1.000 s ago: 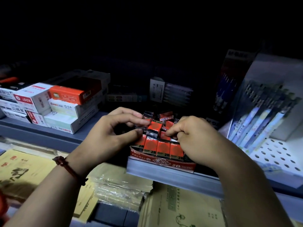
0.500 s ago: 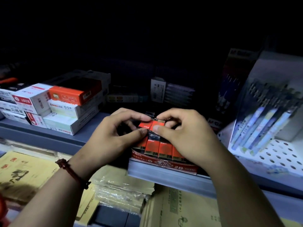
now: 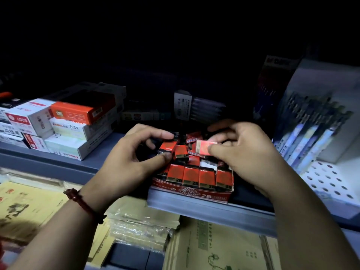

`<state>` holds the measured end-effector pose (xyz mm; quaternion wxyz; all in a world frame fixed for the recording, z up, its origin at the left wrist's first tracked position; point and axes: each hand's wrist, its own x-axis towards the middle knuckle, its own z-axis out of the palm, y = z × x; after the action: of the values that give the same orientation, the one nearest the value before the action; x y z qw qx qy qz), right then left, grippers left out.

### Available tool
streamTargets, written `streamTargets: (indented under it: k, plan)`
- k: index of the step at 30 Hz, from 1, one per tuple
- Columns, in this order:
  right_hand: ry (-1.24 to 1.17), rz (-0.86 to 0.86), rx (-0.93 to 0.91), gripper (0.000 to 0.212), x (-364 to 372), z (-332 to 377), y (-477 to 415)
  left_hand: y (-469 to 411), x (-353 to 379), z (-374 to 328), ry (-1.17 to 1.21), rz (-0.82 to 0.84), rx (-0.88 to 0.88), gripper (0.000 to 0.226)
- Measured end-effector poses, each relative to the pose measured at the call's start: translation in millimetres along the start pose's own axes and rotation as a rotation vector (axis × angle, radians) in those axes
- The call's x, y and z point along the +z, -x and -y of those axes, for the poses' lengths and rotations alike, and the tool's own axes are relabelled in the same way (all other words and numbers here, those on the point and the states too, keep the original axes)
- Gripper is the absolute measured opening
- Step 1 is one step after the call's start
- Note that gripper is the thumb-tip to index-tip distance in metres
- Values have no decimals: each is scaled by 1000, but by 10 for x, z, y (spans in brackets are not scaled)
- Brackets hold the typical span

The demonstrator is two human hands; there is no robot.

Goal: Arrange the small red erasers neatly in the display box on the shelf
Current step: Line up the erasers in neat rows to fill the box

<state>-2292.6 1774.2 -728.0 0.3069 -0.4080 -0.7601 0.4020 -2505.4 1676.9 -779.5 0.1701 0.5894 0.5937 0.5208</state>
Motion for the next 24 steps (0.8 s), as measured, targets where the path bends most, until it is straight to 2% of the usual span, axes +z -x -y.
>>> streamTargets:
  k: [3, 6, 9, 13, 16, 19, 24]
  plan:
    - [123, 95, -36, 11, -10, -4, 41, 5, 20, 4, -20, 13, 3, 31]
    - [257, 178, -59, 19, 25, -3, 59, 6, 61, -3, -44, 12, 16, 26]
    - [280, 118, -89, 23, 53, 14, 50, -10, 74, -16, -82, -42, 68, 25]
    - [121, -8, -48, 21, 44, -23, -4, -24, 107, -53, -131, -91, 140, 24]
    - [98, -54, -42, 18, 22, -36, -34, -30, 122, -51, -176, -101, 152, 23]
    - [171, -30, -67, 16, 13, -21, -1, -25, 153, -52, -233, -86, 146, 26]
    - [390, 48, -104, 25, 94, 11, 34, -24, 189, -54, -254, -60, 137, 27]
